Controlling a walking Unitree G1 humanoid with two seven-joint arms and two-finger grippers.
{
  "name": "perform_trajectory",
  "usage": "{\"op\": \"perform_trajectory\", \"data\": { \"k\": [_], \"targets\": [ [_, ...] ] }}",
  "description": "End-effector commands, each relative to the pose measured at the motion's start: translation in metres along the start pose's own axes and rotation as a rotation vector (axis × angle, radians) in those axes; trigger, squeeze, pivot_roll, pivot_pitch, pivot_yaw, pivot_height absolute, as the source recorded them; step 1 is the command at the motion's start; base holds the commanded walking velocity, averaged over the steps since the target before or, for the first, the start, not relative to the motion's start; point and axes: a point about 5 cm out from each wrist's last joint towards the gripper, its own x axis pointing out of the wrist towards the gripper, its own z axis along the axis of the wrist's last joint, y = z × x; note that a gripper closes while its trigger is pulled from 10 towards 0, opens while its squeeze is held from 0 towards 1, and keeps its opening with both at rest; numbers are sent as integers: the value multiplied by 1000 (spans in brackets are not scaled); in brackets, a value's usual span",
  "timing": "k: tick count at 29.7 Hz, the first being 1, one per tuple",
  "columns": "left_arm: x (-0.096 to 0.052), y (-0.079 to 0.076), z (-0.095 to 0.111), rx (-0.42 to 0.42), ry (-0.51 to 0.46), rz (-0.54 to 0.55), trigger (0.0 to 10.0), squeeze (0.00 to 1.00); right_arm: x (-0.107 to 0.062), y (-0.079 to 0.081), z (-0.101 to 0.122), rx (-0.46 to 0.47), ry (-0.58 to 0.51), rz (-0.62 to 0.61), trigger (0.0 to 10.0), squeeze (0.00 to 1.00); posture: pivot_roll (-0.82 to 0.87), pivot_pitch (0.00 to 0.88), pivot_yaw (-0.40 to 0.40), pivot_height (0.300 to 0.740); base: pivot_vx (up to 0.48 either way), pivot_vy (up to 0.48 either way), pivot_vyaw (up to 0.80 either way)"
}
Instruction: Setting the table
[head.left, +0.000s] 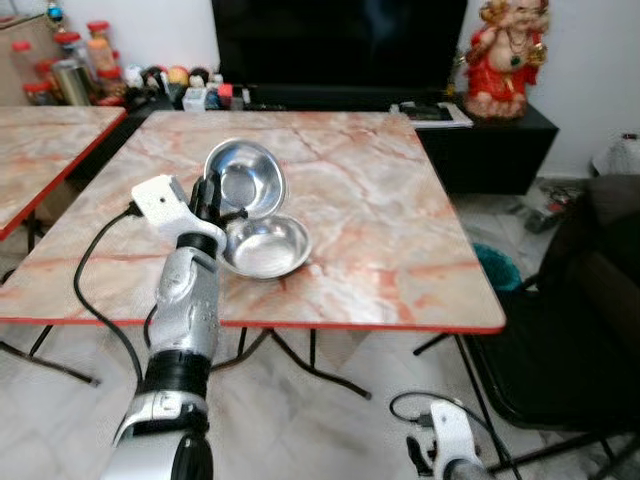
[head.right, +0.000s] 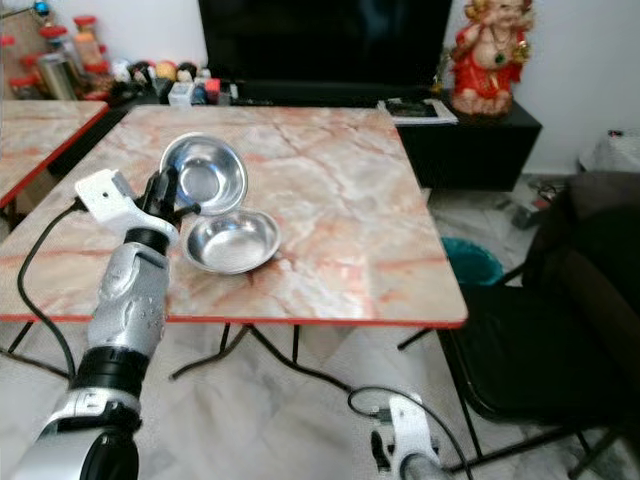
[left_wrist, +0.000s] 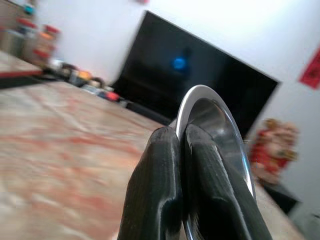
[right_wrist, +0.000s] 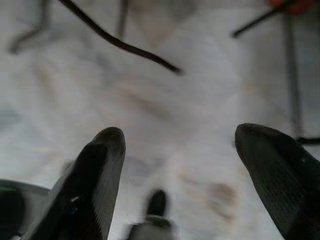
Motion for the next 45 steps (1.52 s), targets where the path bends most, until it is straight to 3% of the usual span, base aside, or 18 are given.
{"op": "perform_trajectory", "data": {
  "k": [1, 12, 18, 24, 27, 39, 45],
  "targets": [
    [2, -14, -3, -17, 7, -39, 10000, 0, -2, -13, -4, -6, 8, -32, 10000, 0, -3, 0, -18, 740, 345, 0, 0],
    [-3, -14, -12, -16, 56, -54, 10000, 0, -2, -12, -3, -11, 5, -28, 10000, 0, -6, 0, -12, 740, 331, 0, 0],
    [-6, -15, -25, -27, 159, -67, 10000, 0, -2, -12, -4, -13, 7, -26, 10000, 0, -6, 0, -10, 740, 0, 0, 0],
    [-16, -31, -47, -105, 288, -135, 10000, 0, -2, -13, -4, -11, 9, -28, 10000, 0, -6, 0, -18, 740, 0, 0, 0],
    [-17, -34, -55, -65, 326, -97, 10000, 0, -2, -13, -5, -11, 9, -27, 10000, 0, -5, 0, -20, 740, 0, 0, 0],
    [-14, -56, -66, -138, 392, -47, 10000, 0, -3, -14, -6, -16, 14, -30, 10000, 0, -1, 0, -28, 740, 0, 0, 0],
    [-12, -49, -71, -166, 414, 65, 10000, 0, -3, -15, -7, -7, 14, -34, 10000, 0, -15, 0, -15, 740, 0, 0, 0]
  ]
}}
